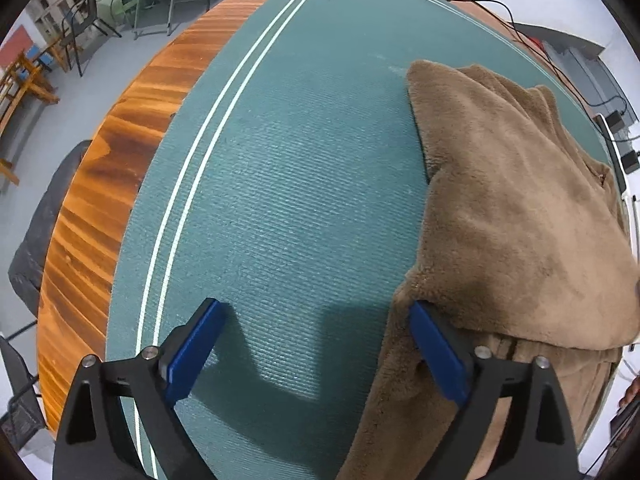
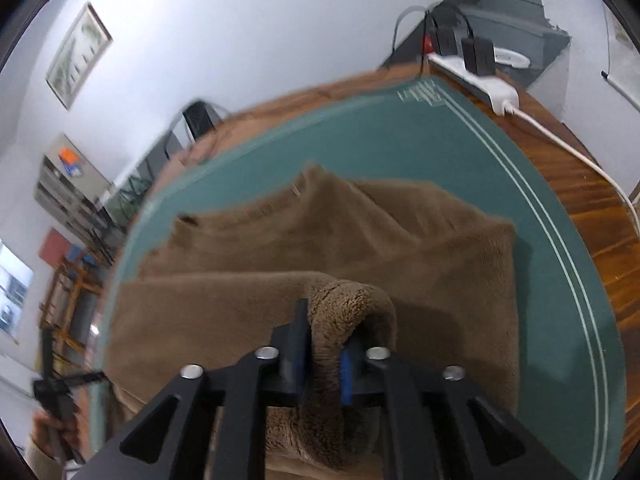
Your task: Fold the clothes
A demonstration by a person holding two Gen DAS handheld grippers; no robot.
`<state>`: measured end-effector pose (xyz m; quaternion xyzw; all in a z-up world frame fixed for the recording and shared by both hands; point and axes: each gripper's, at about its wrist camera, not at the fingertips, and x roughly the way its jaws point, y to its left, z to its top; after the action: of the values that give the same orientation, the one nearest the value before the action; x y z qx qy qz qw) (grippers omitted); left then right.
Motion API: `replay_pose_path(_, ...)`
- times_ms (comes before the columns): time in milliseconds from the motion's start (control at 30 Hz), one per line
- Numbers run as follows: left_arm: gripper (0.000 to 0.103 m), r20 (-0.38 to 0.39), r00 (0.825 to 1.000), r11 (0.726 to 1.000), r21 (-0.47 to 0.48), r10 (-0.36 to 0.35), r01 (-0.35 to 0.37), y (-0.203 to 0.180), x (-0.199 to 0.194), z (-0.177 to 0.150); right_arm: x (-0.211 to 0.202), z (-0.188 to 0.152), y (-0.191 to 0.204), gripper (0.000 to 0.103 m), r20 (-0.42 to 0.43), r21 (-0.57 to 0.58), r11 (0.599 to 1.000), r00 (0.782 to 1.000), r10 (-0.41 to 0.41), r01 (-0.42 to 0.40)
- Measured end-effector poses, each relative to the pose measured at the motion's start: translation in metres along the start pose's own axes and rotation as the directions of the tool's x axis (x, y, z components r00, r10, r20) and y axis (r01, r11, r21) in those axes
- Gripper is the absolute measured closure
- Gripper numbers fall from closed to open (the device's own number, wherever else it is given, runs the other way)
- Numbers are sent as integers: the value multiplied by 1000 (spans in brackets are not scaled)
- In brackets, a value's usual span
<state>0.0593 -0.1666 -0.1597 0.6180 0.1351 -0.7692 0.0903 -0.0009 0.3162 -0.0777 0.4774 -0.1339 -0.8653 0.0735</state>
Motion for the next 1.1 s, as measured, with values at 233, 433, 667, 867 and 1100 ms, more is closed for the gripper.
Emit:
replay_pose_path(233, 7, 60, 998, 999, 7, 33, -34, -6, -14, 2, -15, -9, -15, 29, 65, 27, 998, 996, -63, 61)
replay_pose_path(433, 7, 127, 992, 999, 45, -23, 18, 4, -39, 37, -35, -7, 17, 29, 141, -118, 989, 988, -67, 83)
replay_pose_path(667, 7, 130, 985, 982, 168, -113, 90, -54, -67, 35, -2, -22, 59, 29, 46, -278, 960, 999, -29, 40)
replay_pose_path(867, 7, 90, 991, 973, 215, -103, 81, -67, -43, 37, 34, -35, 56, 29, -54, -312, 947, 994, -92, 71)
replay_pose_path(1100, 6, 96, 990, 977, 200, -100, 79, -61, -49, 38, 36, -36, 62, 28, -57, -323, 940, 990, -130, 105)
